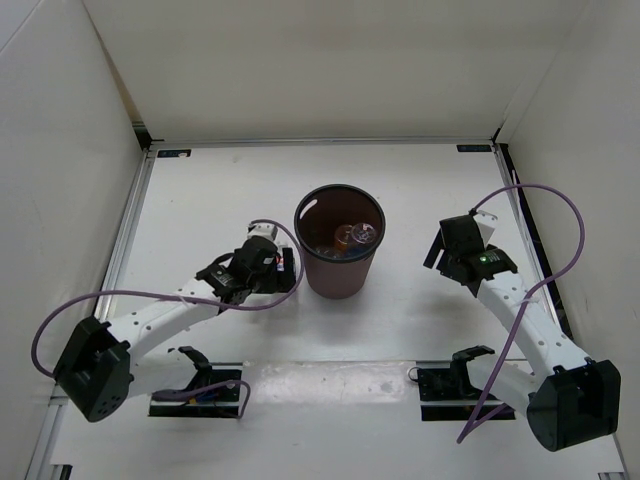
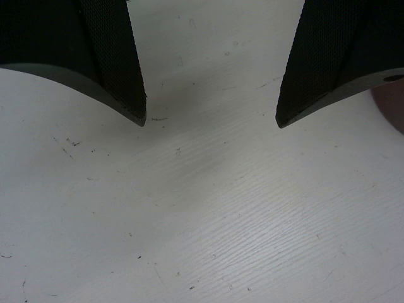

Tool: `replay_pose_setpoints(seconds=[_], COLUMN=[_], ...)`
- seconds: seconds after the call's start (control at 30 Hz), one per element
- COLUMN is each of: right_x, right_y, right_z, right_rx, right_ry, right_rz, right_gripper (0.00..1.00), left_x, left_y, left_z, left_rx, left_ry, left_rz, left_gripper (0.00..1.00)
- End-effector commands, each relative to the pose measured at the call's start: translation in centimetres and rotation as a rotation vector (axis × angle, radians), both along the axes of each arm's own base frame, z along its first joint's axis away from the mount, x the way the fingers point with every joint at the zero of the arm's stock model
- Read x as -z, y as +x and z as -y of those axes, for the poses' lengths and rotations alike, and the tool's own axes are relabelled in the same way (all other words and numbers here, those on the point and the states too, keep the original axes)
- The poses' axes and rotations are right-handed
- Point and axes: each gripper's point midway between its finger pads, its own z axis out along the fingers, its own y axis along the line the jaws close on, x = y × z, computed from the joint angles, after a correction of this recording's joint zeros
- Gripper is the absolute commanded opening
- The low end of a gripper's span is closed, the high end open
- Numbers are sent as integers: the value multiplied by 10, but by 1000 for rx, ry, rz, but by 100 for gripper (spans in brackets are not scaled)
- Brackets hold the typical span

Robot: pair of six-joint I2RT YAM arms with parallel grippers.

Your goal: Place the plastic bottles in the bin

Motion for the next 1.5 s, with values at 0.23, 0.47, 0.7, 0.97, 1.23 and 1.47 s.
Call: replay_pose_setpoints(seconds=[0.23, 0.47, 0.7, 0.97, 1.23, 1.47], right_x=[-17, -17, -17, -17, -17, -17], right_y=[10, 9, 9, 9, 10, 10], right_z=[-1, -1, -1, -2, -4, -4], right_rx=[12, 10, 11, 9, -1, 1], right_ry=[5, 5, 3, 2, 2, 6], right_rz=[53, 55, 54, 56, 52, 53], right_gripper=[85, 85, 85, 85, 85, 85], left_x=[26, 37, 20, -9, 5, 22], left_y=[0, -2, -3, -6, 4, 14], left_z=[10, 6, -5, -17, -10, 6], left_rx=[12, -8, -30, -37, -22, -7], left_ry=[-1, 31, 22, 7, 29, 39], left_rz=[-78, -120, -76, 13, -20, -75], left_gripper=[100, 99, 87, 81, 100, 100])
